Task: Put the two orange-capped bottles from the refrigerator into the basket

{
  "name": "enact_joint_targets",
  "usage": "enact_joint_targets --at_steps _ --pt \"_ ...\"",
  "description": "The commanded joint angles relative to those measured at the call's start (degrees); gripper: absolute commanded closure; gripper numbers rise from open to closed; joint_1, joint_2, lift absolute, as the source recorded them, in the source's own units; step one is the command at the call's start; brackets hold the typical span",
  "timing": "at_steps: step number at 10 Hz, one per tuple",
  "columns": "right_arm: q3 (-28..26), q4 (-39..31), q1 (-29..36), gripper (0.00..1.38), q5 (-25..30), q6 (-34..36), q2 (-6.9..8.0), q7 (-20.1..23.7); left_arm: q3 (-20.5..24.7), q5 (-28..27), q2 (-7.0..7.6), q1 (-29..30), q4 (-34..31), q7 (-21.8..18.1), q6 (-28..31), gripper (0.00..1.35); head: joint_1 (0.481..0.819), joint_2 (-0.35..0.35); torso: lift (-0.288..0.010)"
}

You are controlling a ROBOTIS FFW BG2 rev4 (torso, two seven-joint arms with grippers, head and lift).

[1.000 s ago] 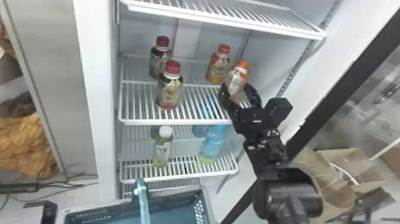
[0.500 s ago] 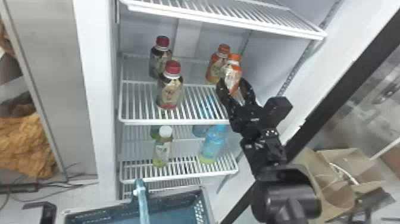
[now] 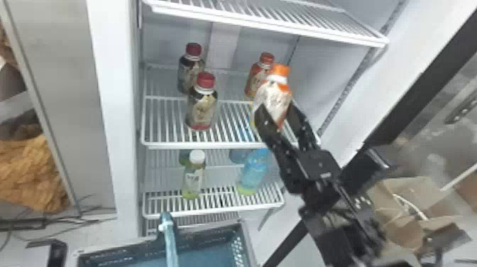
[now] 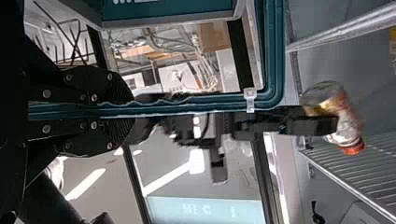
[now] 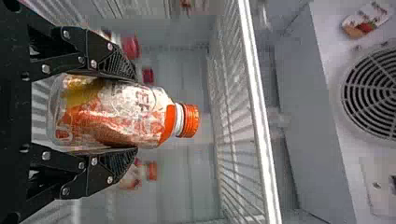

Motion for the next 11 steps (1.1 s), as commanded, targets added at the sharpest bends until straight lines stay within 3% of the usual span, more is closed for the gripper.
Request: enact_joint_targets --at_steps 1,2,4,5,8,11 --pt "-1.75 -12.75 8.05 0.66 -2.26 13.42 0.59 1.98 -0.07 -0.11 0.00 -0.15 0.00 0.00 0.06 1.20 0.695 -0.350 -0.040" --pt "-4.15 -20.35 11.71 0.66 -2.26 23.12 1.46 4.71 -0.19 -0.11 0.00 -0.29 0.00 0.00 0.06 1.20 0.695 -0.350 -0.040" --pt "-7.12 -32.86 17.19 0.66 -1.12 44.64 1.73 9.72 -0.30 -0.23 0.09 -0.57 0.00 0.00 0.06 1.20 0.695 -0.350 -0.040" --pt "-8.26 -34.81 18.32 0.66 0.48 54.06 1.73 12.44 -0.30 -0.34 0.09 -0.57 0.00 0.00 0.20 1.20 0.695 -0.350 -0.040" --pt "-8.49 -34.81 18.74 0.66 0.71 70.93 -0.12 16.13 -0.41 -0.68 0.09 -0.71 0.00 0.09 0.48 1.20 0.695 -0.350 -0.040" --pt "-7.23 -34.81 17.47 0.66 0.94 76.28 -0.73 17.28 -0.53 -0.91 0.00 -0.85 0.00 0.09 0.62 1.20 0.695 -0.350 -0.040"
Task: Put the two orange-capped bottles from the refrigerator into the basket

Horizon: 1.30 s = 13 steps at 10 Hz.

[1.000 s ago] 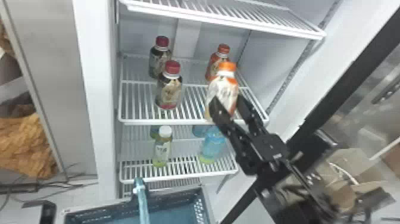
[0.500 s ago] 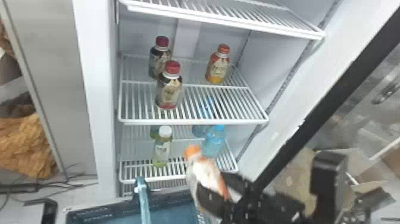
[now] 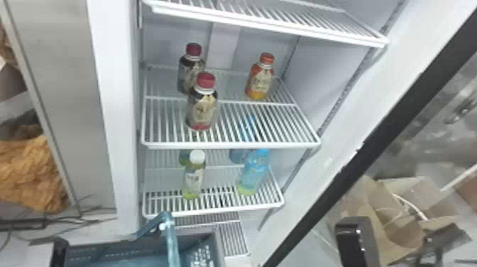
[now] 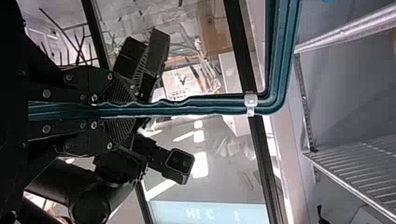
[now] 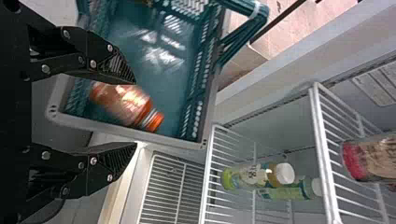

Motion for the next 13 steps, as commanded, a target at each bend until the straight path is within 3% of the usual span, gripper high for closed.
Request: enact_joint_targets --at_steps 1,4,6,8,10,13 --pt "0.40 -0.24 -0.54 0.53 0.53 -1.03 -0.12 0.15 0.01 0.09 -0.08 -0.08 -0.02 0.00 0.02 1.20 0.695 -0.350 -0.040" --pt "-0.29 -0.24 -1.38 0.13 1.68 -14.53 1.38 -1.08 0.46 0.09 -0.25 0.49 -0.02 -0.09 0.02 1.20 0.695 -0.350 -0.040" --pt "-0.06 -0.24 -2.08 0.09 4.08 -23.95 2.43 -3.27 0.58 0.09 -0.25 0.49 -0.02 0.00 0.02 1.20 0.695 -0.350 -0.040" --pt "0.40 -0.24 -3.91 0.01 5.22 -38.15 2.70 -6.70 0.69 0.09 -0.25 0.49 -0.02 0.00 0.02 1.20 0.695 -0.350 -0.040" --pt "0.51 7.61 -10.38 0.00 6.25 -50.39 2.70 -7.76 0.69 0.09 -0.25 0.49 -0.02 -0.09 -0.12 1.20 0.695 -0.350 -0.040" --pt "0.17 20.97 -18.82 0.00 8.07 -60.09 2.52 -9.25 0.81 0.09 -0.34 0.63 -0.02 -0.09 -0.12 1.20 0.695 -0.350 -0.040"
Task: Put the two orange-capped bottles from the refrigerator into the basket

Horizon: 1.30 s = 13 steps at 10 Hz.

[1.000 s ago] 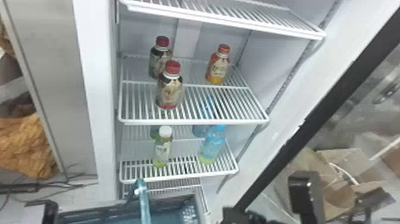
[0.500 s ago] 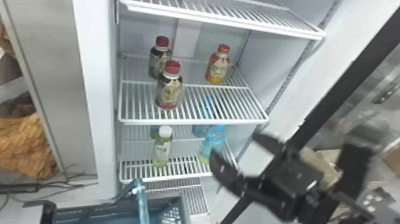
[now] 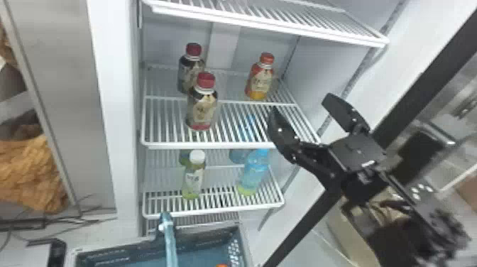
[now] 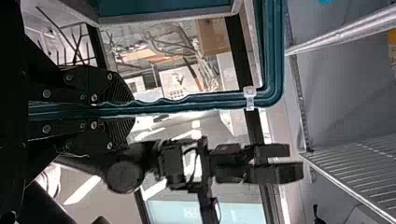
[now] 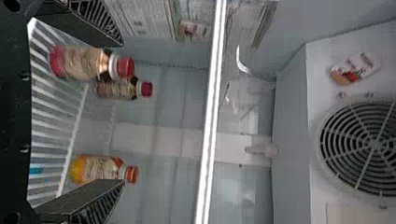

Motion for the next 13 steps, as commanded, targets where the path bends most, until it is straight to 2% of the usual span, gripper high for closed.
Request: enact_joint_targets --at_steps 1,6,9,13 --pt "-0.09 8.38 -4.69 0.00 1.15 -4.47 -0.09 -0.38 0.17 0.00 -0.02 0.09 0.00 0.03 -0.13 1.20 0.695 -0.350 -0.040" --pt "0.71 29.90 -17.91 0.00 2.18 -13.19 -0.62 -2.49 -0.18 0.11 0.16 -0.19 0.00 0.03 -0.13 1.20 0.695 -0.350 -0.040" --pt "3.68 42.84 -25.37 0.00 1.72 -20.50 -1.15 -5.04 -0.40 0.23 0.33 -0.19 0.00 0.03 -0.13 1.20 0.695 -0.350 -0.040" --pt "7.00 56.19 -34.23 0.00 1.38 -25.00 -1.58 -8.46 -0.29 0.23 0.24 -0.19 0.00 0.03 -0.13 1.20 0.695 -0.350 -0.040"
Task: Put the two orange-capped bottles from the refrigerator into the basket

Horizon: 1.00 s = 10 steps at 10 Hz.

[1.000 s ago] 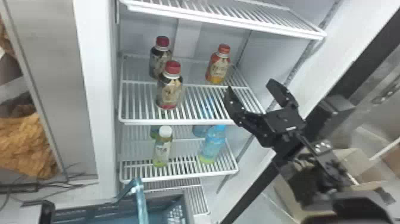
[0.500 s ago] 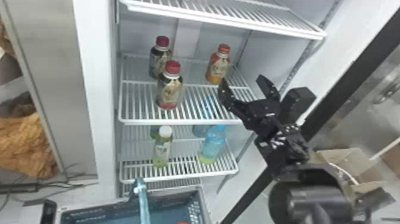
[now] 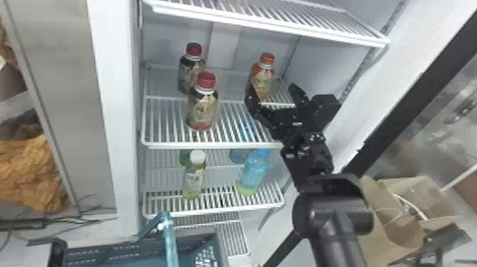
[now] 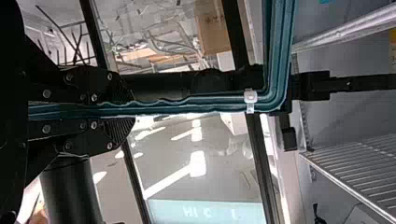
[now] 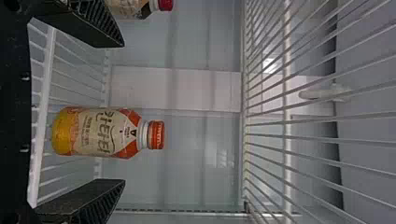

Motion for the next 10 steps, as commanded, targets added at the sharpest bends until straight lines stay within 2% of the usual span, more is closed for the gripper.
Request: enact_joint_targets --at_steps 1,6,10 --pt "0.86 3.58 -2.37 0.00 -0.63 -1.37 0.02 -1.73 0.00 0.02 0.00 0.00 -0.02 0.00 0.00 1.20 0.695 -0.350 -0.040" --pt "2.34 12.58 -9.68 0.00 -1.66 -3.76 -0.24 -4.11 -0.35 0.02 0.09 -0.14 -0.02 0.00 0.00 1.20 0.695 -0.350 -0.040" --pt "4.86 23.55 -16.99 0.00 -1.55 -4.88 -1.03 -5.69 -0.46 0.02 0.09 -0.28 -0.02 0.00 0.00 1.20 0.695 -0.350 -0.040"
